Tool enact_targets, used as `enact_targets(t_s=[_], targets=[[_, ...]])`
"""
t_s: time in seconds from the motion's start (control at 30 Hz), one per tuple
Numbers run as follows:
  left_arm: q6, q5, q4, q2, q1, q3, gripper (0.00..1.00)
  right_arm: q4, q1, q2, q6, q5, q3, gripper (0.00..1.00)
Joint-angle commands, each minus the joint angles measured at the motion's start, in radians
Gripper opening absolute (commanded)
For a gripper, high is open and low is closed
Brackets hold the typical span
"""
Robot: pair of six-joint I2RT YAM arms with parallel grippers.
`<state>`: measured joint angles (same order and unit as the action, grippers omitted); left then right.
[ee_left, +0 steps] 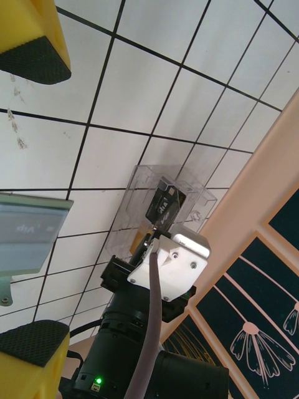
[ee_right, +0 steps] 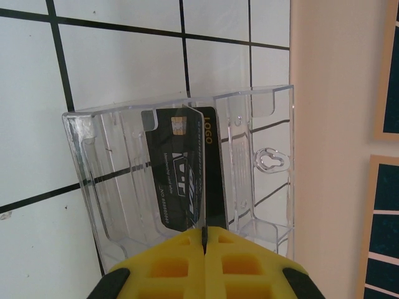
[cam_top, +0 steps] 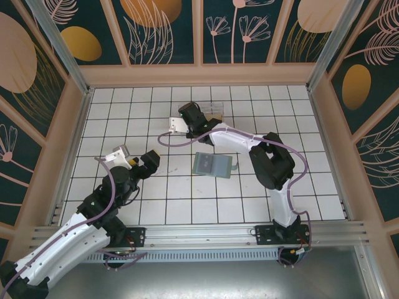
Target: Take the credit cards out of the card holder
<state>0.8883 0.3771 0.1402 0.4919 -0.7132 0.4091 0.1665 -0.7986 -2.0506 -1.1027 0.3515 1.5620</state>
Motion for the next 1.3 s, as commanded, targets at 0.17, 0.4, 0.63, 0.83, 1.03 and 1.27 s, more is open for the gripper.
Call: enact_targets(t_s=[0.17, 0.4, 0.63, 0.83, 1.03, 1.27], targets=[[0.002, 0.024, 0.019, 0.004, 0.004, 0.011, 0.99, -0.019, 0.006, -0.003, -0.023, 0.004, -0.014, 0.0], [0.003, 0.028, 0.022, 0.004, 0.004, 0.011, 0.99, -0.017, 0.012, -0.008, -0.021, -0.001, -0.029, 0.0], [0.004, 0.028, 0.021, 0.005, 0.005, 0.011, 0.99, -0.021, 0.015, -0.023, -0.015, -0.006, -0.03, 0.0], [0.002, 0.031, 0.025, 0.006, 0.004, 0.011, 0.99, -0.022, 0.015, -0.047, -0.005, -0.016, -0.008, 0.0], [0.002, 0.032, 0.026, 0.008, 0.005, 0.009, 0.99, -0.027, 0.015, -0.059, -0.001, -0.019, 0.0, 0.0], [0.002, 0.034, 0.023, 0.009, 0.004, 0.008, 0.99, -0.07, 0.016, -0.065, -0.002, 0.012, -0.002, 0.06]])
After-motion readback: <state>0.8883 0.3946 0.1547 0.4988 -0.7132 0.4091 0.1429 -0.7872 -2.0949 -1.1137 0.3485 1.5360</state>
